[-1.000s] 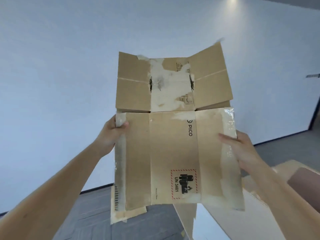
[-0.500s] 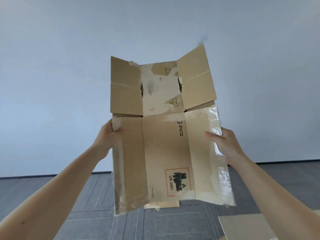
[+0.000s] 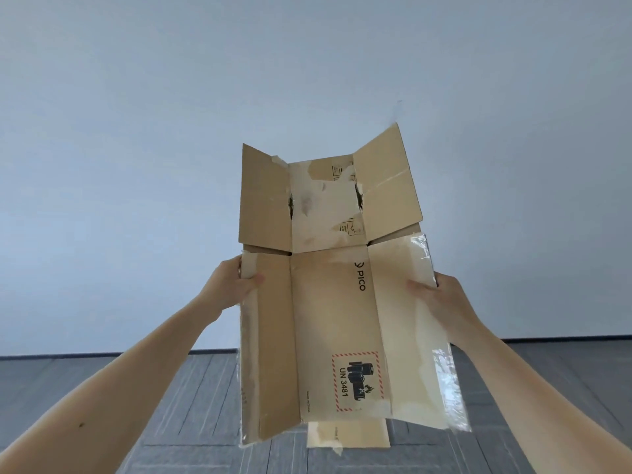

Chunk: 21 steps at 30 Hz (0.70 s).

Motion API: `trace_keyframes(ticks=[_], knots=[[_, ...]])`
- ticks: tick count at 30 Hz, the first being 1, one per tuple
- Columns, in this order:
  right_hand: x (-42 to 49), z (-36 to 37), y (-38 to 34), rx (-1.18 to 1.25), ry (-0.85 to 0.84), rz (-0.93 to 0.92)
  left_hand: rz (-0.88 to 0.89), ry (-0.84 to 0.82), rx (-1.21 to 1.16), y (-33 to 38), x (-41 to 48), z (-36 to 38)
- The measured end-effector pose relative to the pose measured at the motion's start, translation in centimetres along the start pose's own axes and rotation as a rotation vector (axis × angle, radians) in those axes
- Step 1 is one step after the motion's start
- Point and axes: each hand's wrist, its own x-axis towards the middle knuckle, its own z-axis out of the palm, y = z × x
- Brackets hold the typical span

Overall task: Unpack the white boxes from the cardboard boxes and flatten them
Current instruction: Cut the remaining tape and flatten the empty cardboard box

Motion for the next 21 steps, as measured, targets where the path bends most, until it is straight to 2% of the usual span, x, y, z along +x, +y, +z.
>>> trace_keyframes(ticks=[9,21], knots=[[12.1,6.0,8.0,-0.011,-0.046,0.227,-0.133,-0.112,0.105,-8.0,12.9,3.9],[23.5,14.9,20.9,-0.107,0.018,0.630,-0.374,-0.424,0.108,-25.9,29.2,11.7]])
